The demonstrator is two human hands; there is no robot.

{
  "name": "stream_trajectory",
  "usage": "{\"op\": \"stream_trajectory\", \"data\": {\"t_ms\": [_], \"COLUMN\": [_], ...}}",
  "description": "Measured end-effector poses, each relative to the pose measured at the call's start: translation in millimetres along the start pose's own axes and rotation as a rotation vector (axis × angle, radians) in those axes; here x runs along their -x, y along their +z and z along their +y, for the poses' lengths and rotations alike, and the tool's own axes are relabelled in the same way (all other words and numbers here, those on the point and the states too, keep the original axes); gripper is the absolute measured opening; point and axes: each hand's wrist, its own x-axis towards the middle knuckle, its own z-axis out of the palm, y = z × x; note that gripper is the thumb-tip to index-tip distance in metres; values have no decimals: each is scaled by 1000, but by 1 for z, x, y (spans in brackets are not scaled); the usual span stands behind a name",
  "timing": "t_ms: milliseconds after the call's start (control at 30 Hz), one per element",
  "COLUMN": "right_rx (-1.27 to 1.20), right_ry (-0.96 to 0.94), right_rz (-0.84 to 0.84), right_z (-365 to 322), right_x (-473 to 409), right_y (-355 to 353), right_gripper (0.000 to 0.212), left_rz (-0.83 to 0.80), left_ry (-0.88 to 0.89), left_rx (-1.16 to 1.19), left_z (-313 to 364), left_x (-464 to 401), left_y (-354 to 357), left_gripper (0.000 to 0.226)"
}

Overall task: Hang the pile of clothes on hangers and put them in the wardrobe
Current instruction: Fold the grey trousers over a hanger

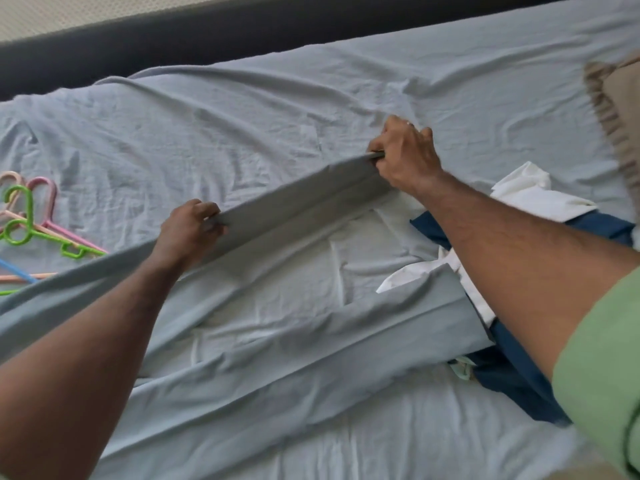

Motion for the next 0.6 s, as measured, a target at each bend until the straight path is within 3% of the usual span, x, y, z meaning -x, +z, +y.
{"op": "stream_trajectory", "data": {"t_ms": [167,367,500,600], "right_rx": [-71,-359,-212,86], "right_ry": [125,155,103,43], "right_rz": [85,110,181,151], "right_z": [2,17,29,41], "right_x": [71,156,214,267], "right_y": [-18,-30,-36,-26], "right_gripper": [23,35,34,29], "left_rz": [35,133,207,122], "left_ry": [175,183,243,319], "left_rx": [-51,-42,-116,-179], "left_z": [8,25,43,46], "left_x": [58,142,206,252], "left_y": [2,20,41,68], "left_gripper": [13,11,15,13]}}
